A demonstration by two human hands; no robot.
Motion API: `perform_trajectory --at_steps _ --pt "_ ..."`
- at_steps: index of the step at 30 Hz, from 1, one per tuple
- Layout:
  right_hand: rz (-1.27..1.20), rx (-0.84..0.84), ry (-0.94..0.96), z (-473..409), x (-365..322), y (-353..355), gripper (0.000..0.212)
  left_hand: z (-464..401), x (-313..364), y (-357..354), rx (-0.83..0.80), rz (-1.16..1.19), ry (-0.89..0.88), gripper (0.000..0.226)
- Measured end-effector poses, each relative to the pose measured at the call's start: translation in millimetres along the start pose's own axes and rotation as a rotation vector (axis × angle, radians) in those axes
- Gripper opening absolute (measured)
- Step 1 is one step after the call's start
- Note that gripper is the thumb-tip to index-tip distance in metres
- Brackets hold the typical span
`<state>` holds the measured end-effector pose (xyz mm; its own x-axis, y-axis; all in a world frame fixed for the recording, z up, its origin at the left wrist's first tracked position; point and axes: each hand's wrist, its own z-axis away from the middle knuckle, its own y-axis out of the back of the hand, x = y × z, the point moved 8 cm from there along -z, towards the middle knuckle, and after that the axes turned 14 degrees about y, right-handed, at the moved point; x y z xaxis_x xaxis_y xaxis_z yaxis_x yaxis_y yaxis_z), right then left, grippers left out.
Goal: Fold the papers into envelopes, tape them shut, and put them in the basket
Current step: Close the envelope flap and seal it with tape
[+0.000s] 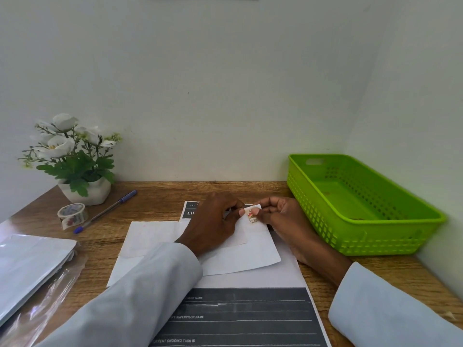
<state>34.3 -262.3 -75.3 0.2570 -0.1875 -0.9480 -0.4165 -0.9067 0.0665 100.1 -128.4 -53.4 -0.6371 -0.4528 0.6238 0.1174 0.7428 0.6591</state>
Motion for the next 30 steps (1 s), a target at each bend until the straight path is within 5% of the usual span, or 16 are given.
perform_trajectory --at_steps 30 --pt "0.000 -0.061 0.009 -1.4 3.5 1.7 0.019 8.8 11.2 2.8 0.028 -0.098 -0.036 0.022"
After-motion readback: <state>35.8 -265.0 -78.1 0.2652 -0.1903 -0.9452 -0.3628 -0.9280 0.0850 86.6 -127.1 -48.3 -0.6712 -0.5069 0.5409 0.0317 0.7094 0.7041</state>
